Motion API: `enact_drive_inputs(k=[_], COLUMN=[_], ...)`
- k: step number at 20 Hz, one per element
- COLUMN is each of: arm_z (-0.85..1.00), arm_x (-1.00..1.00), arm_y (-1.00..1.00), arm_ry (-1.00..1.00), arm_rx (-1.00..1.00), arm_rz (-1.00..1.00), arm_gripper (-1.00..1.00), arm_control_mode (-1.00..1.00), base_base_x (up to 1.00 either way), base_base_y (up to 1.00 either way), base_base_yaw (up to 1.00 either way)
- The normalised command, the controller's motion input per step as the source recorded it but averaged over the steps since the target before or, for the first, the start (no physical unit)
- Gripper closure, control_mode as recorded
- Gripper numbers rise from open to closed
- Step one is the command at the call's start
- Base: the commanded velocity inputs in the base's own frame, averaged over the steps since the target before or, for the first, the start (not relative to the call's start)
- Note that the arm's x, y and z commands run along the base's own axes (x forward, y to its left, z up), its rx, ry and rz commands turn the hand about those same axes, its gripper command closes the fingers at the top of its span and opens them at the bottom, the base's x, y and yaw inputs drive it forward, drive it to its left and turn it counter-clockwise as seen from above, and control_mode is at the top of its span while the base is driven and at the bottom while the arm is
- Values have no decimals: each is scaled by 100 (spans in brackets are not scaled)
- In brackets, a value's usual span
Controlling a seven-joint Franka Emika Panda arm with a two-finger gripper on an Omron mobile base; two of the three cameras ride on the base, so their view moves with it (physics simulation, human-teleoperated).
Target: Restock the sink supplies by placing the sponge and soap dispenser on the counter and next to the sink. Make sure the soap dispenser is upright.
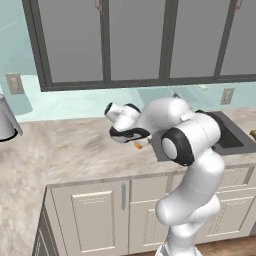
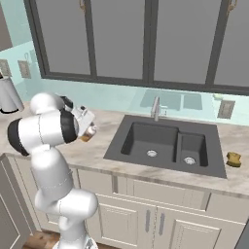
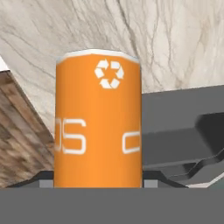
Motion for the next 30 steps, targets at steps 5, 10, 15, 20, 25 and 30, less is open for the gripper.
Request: enact_drive_inputs(k=[5,10,15,20,25,30], arm_z=[-5,-9,-2,-3,-3,-6], arm_x=[42,31,9,21,20,12], arm_y=[-11,-15,-4,20,36,42], arm_ry=[-13,-2,-5,-1,0,0], arm_rx=[-6,-21,-34,-34,-26,-20], arm_rz=[50,42,8,-1,-9,-13], arm_gripper=[100,100,100,100,100,100], arm_control_mode=[-100,-100,-100,-100,-100,-100], base_base_x=[0,0,0,0,0,0], base_base_y=[0,0,0,0,0,0], base_base_yaw=[0,0,0,0,0,0])
